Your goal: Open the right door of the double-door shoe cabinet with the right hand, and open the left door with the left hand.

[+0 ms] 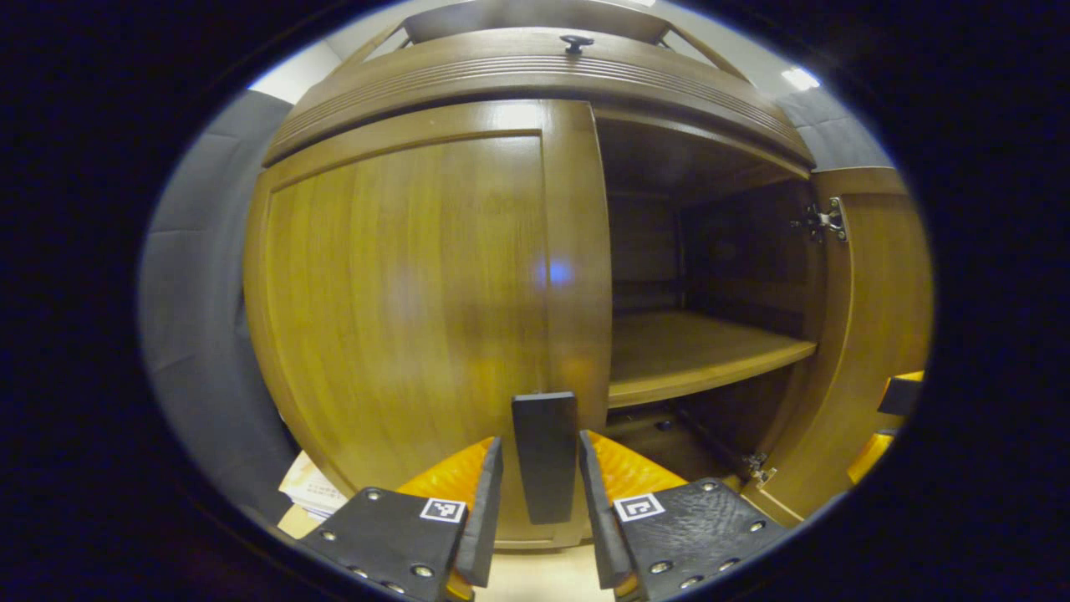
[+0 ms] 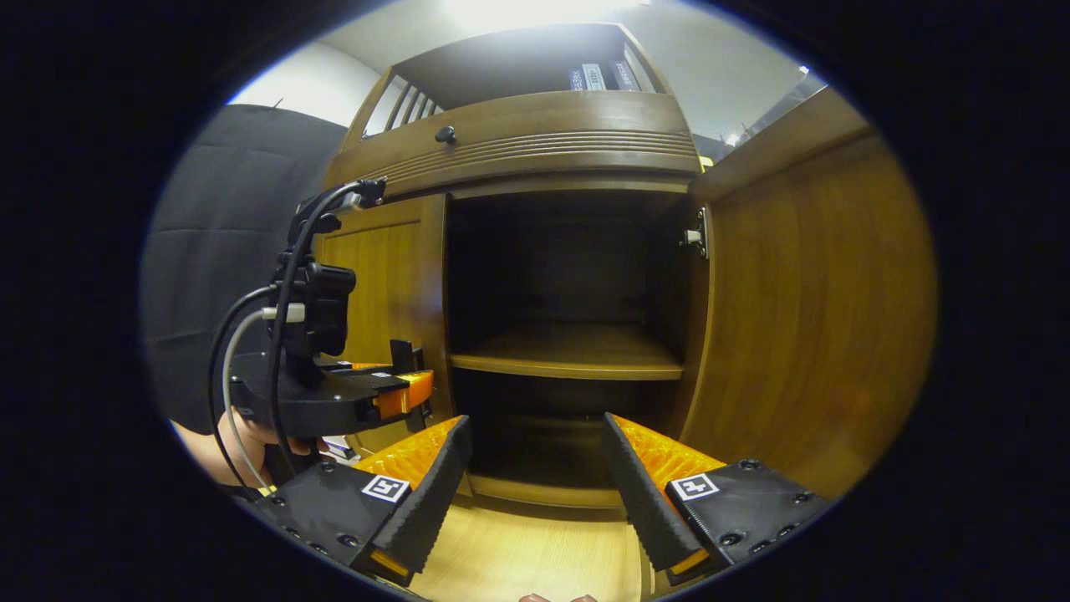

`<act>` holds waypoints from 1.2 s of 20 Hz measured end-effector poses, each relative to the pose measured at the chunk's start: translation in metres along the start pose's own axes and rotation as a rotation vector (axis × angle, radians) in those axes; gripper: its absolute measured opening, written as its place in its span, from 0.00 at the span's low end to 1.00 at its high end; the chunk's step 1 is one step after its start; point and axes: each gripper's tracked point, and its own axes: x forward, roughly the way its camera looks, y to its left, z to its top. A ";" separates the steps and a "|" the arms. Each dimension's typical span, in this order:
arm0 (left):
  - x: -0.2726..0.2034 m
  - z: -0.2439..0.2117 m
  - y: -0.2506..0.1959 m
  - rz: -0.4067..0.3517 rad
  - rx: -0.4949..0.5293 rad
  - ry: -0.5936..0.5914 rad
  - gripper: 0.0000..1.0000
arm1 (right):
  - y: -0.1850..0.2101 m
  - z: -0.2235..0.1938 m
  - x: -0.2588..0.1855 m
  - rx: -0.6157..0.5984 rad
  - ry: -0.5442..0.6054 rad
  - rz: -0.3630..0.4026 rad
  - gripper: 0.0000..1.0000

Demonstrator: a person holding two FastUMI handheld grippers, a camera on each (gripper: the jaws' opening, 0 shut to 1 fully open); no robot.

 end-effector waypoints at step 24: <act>-0.054 -0.013 0.009 -0.007 -0.006 -0.071 0.05 | 0.003 -0.019 -0.049 0.053 0.040 -0.053 0.94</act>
